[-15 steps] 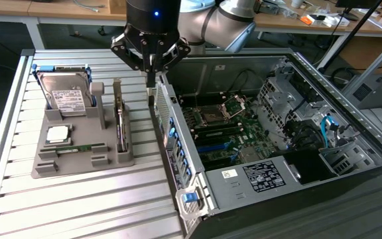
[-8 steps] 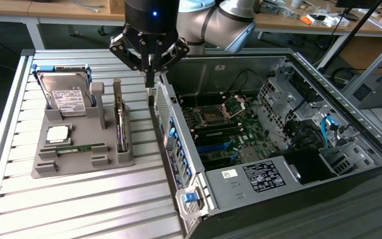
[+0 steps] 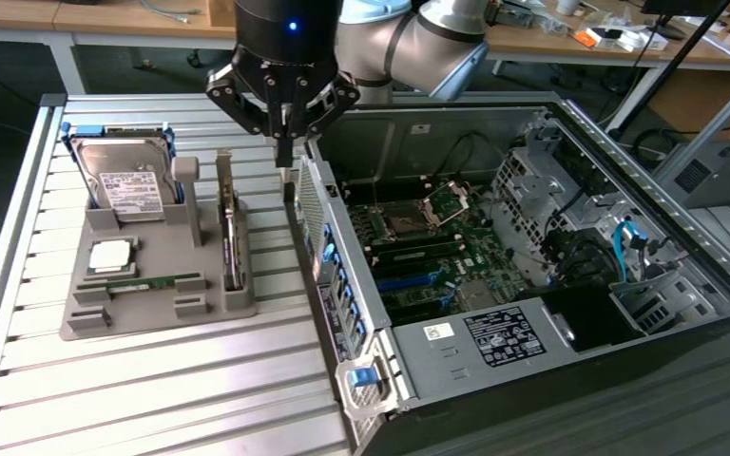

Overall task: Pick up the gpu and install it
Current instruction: 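Reach for the gpu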

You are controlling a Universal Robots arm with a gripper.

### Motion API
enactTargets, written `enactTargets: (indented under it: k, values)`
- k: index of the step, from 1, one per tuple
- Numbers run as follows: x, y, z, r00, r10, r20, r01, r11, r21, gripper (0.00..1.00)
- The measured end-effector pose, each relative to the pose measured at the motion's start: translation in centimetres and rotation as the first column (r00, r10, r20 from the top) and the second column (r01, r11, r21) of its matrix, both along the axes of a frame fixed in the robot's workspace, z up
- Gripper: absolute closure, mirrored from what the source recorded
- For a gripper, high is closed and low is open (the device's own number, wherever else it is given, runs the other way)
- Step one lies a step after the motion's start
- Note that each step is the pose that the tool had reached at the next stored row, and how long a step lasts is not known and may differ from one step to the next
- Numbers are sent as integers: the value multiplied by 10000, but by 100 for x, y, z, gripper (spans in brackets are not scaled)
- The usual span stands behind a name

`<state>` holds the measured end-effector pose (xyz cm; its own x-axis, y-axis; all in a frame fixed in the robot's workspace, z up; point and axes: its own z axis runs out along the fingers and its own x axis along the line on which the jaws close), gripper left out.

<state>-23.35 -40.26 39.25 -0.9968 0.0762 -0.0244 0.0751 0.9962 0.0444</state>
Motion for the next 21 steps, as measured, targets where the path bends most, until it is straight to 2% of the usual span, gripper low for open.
enactTargets:
  k: [21]
  values:
    - [-104,0,-1,10000,-1,0,1,10000,0,89]
